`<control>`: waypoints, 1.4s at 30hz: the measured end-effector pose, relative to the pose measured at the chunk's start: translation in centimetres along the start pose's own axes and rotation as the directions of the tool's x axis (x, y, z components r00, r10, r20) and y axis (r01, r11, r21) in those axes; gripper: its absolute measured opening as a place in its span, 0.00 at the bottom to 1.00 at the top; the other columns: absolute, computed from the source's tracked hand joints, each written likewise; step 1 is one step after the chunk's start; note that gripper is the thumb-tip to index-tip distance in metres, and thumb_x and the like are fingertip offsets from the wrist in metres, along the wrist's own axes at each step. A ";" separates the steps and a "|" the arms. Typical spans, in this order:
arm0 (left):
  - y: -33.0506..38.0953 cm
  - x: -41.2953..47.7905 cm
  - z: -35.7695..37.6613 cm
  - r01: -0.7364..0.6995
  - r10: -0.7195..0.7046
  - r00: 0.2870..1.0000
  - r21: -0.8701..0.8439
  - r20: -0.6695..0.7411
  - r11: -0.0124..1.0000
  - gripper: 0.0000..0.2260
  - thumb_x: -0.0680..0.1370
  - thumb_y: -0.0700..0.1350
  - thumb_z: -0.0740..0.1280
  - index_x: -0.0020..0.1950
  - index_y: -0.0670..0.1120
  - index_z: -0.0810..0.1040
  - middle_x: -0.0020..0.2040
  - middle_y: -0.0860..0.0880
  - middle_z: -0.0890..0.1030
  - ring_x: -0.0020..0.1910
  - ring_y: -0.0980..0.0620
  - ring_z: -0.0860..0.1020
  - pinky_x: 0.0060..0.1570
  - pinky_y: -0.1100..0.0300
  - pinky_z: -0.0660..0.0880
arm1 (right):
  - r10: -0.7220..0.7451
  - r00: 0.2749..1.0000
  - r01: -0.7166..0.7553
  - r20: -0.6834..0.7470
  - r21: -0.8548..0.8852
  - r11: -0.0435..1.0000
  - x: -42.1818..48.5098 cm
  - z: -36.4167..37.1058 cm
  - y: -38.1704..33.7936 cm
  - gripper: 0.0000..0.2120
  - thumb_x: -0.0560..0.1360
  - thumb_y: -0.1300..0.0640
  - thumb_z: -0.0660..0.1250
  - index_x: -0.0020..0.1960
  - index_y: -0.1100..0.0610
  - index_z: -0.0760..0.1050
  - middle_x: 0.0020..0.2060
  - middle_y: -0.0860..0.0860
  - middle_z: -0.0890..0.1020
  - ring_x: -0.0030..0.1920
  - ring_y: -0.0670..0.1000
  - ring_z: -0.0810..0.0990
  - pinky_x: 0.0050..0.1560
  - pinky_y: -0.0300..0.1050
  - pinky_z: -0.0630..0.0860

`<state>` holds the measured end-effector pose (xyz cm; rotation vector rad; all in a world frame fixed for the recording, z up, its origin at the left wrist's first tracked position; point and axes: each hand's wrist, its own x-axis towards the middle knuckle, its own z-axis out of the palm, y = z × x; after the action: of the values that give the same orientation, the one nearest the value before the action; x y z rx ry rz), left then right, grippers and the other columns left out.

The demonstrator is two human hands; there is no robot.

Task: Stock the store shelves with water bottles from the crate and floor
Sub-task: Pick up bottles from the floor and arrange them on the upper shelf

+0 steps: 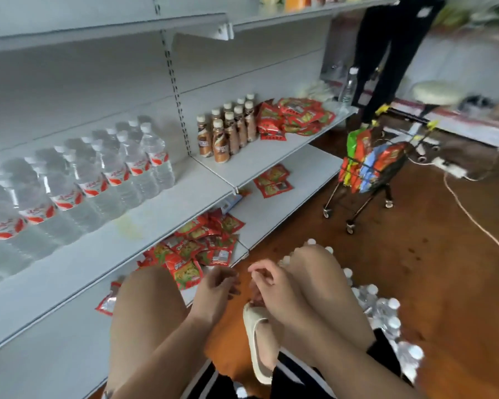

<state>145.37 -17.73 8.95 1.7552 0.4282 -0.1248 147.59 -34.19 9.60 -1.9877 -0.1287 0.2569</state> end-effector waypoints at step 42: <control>-2.9 4.3 30.9 -0.192 -0.286 0.688 0.547 0.667 0.815 0.05 0.83 0.43 0.63 0.52 0.47 0.78 0.46 0.48 0.83 0.43 0.47 0.81 0.37 0.59 0.74 | 0.792 0.559 -0.828 -0.245 -0.219 0.517 -7.0 -15.6 26.5 0.24 0.81 0.54 0.60 0.74 0.57 0.62 0.68 0.57 0.72 0.63 0.59 0.76 0.57 0.52 0.76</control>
<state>152.88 -46.03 -2.21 2.1026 -0.1985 -1.0765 143.89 -60.49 -7.33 -2.2452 0.9499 0.7688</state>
